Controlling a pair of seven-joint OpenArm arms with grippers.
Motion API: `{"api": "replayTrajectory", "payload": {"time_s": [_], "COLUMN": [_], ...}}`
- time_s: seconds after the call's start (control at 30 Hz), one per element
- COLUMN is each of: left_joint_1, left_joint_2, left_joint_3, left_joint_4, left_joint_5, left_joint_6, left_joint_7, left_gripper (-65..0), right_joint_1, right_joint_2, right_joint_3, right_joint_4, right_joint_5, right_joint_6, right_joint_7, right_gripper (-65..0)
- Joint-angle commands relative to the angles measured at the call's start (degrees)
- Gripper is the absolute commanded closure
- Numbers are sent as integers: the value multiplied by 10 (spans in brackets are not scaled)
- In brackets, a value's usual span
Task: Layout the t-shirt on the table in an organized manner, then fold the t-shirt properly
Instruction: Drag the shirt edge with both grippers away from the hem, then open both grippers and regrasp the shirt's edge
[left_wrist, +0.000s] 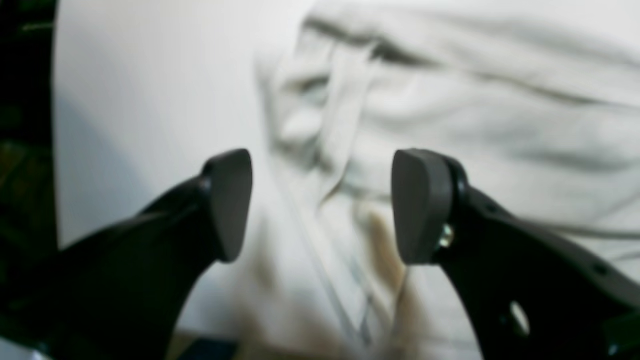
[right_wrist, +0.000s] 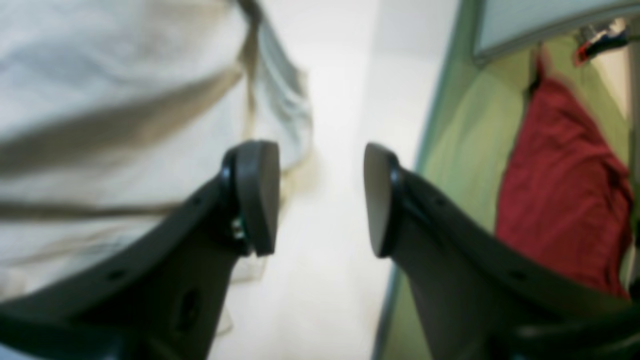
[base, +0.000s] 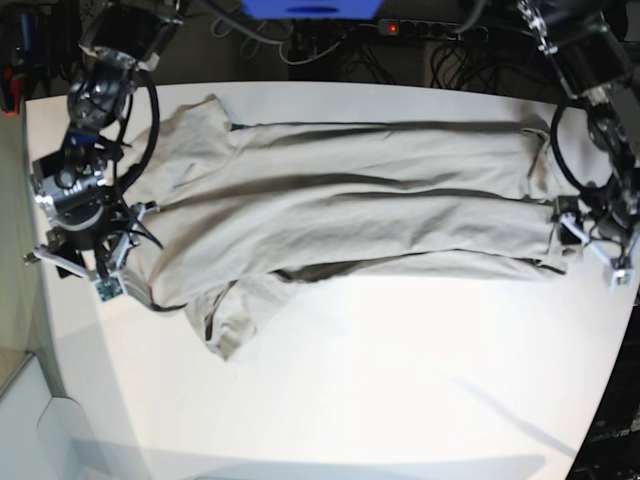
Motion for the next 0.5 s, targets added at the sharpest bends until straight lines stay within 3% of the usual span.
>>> {"api": "replayTrajectory", "payload": {"time_s": [0.0,0.3,0.47], "left_joint_1": [10,109,144], "left_joint_2": [4,54,77], "left_joint_3": [-12,-32,-32], "left_joint_4": [23,65,86], "left_joint_5": [1,-5,-5], "left_joint_6": [-2,-5,-5], "left_joint_7": [-1,-7,-40], "left_gripper": [-424,-425,-425], "right_joint_1": [-6,-67,-89], "right_joint_2": [1,-26,-31], "right_joint_3": [1,5,5], "right_joint_4": [17,30,30], "right_joint_5": [-3,-3,-2], "right_joint_6": [2,2,2], "right_joint_7": [-7,-32,-30], "right_gripper": [-287,-288,-288]}}
